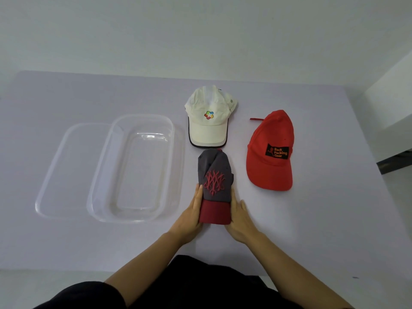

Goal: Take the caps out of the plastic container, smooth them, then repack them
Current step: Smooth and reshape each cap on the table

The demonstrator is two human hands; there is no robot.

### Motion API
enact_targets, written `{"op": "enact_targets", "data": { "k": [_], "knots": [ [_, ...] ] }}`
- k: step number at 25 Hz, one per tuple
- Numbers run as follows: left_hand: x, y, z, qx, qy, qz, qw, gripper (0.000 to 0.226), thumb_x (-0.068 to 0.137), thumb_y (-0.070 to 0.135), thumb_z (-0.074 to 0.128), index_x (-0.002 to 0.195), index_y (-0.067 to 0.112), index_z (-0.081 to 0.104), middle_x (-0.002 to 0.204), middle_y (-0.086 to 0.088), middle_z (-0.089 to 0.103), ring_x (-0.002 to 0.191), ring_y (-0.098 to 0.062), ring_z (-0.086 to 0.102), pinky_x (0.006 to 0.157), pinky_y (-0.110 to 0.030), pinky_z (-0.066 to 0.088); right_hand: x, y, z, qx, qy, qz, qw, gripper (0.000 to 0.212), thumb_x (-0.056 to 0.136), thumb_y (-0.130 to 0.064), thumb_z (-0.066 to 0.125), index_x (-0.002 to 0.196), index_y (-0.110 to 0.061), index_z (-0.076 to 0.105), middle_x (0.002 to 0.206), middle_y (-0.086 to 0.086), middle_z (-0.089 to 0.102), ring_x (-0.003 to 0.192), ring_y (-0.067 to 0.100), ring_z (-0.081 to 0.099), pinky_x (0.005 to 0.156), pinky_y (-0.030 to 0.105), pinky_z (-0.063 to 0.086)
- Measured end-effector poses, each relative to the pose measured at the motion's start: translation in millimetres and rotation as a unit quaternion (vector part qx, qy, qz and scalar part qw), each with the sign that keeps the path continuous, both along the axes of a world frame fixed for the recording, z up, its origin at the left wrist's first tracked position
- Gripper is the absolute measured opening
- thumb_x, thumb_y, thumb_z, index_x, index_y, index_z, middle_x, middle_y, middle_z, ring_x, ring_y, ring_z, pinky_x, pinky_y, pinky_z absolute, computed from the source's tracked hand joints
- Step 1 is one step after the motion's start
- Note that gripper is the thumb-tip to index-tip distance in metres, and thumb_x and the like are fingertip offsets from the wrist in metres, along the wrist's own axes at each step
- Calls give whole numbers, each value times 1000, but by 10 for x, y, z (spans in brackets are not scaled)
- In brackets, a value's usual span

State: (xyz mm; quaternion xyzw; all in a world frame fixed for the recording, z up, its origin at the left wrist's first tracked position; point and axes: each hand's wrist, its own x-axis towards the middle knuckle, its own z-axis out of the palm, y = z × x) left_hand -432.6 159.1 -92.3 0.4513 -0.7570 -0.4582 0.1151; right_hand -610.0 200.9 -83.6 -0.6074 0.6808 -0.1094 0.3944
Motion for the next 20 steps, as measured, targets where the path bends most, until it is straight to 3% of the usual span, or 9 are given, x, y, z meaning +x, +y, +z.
{"op": "enact_targets", "data": {
  "k": [2, 4, 8, 10, 12, 13, 15, 18, 20],
  "knots": [
    [21, 12, -33, -10, -11, -12, 1000, 78, 94, 11, 40, 143, 23, -20, 157, -2, -18, 145, -11, 4, 103, -1, 11, -81, 29, -37, 11, 44, 39, 998, 86, 83, -51, 24, 146, -11, -17, 158, -1, -8, 146, 15, 2, 118, 41, -6],
    [119, 13, -46, -29, -53, -38, 997, 84, 91, 5, 41, 140, 23, -25, 154, -2, -25, 146, -16, 7, 103, -8, 20, -196, 37, -51, 17, 93, 61, 994, 81, 90, -32, 35, 145, -11, -20, 158, 7, -11, 146, 19, -6, 119, 44, -4],
    [293, 47, 101, 23, -31, -44, 998, 97, 74, -7, 43, 145, 25, -14, 154, 6, -23, 146, -10, 1, 104, 0, 16, -422, 33, 24, 45, 83, 39, 995, 87, 79, 8, 38, 149, -15, -9, 159, 4, -9, 146, 18, -11, 119, 36, -1],
    [259, -18, 254, -14, -5, 23, 1000, 87, 73, -11, 43, 149, 18, 10, 157, 5, 0, 144, -10, 13, 112, -15, 24, -521, 27, 36, 0, 46, -31, 998, 74, 81, 10, 38, 148, -11, 16, 158, 6, 14, 146, 21, 11, 118, 32, 11],
    [87, -196, 451, -107, 9, 133, 985, 61, 81, -5, 43, 140, 7, 39, 150, -6, 33, 135, -20, 39, 108, -28, 37, -507, -53, 76, -41, -25, -128, 991, 46, 91, 2, 42, 136, -9, 43, 141, 8, 45, 129, 21, 43, 111, 31, 33],
    [-41, -341, 578, -135, 15, 163, 977, 50, 85, -1, 43, 134, 5, 48, 143, -10, 44, 129, -24, 46, 106, -27, 37, -462, -129, 112, -42, -69, -169, 982, 37, 94, -5, 45, 130, -10, 50, 132, 7, 53, 117, 17, 52, 103, 30, 40],
    [-315, -699, 811, -148, 8, 141, 979, 42, 91, 4, 44, 133, 5, 49, 143, -11, 44, 131, -26, 42, 107, -23, 28, -353, -302, 189, -10, -146, -211, 967, 33, 95, -15, 50, 128, -11, 51, 125, 3, 57, 107, 12, 53, 92, 23, 42],
    [-573, -1195, 863, -52, -123, 46, 990, 55, 94, 22, 45, 145, 10, 30, 153, -9, 28, 139, -27, 29, 111, -35, 26, -257, -458, 238, 30, -232, -241, 942, 43, 92, -20, 56, 133, -12, 43, 121, -4, 52, 111, 10, 50, 94, 22, 40],
    [-586, -1389, 821, 111, -178, 45, 977, 53, 91, 31, 50, 138, 8, 38, 142, -12, 44, 126, -29, 45, 102, -36, 37, -242, -504, 195, 44, -254, -258, 931, 44, 92, -23, 57, 133, -15, 44, 123, -4, 52, 114, 11, 50, 97, 24, 41]
  ]
}}
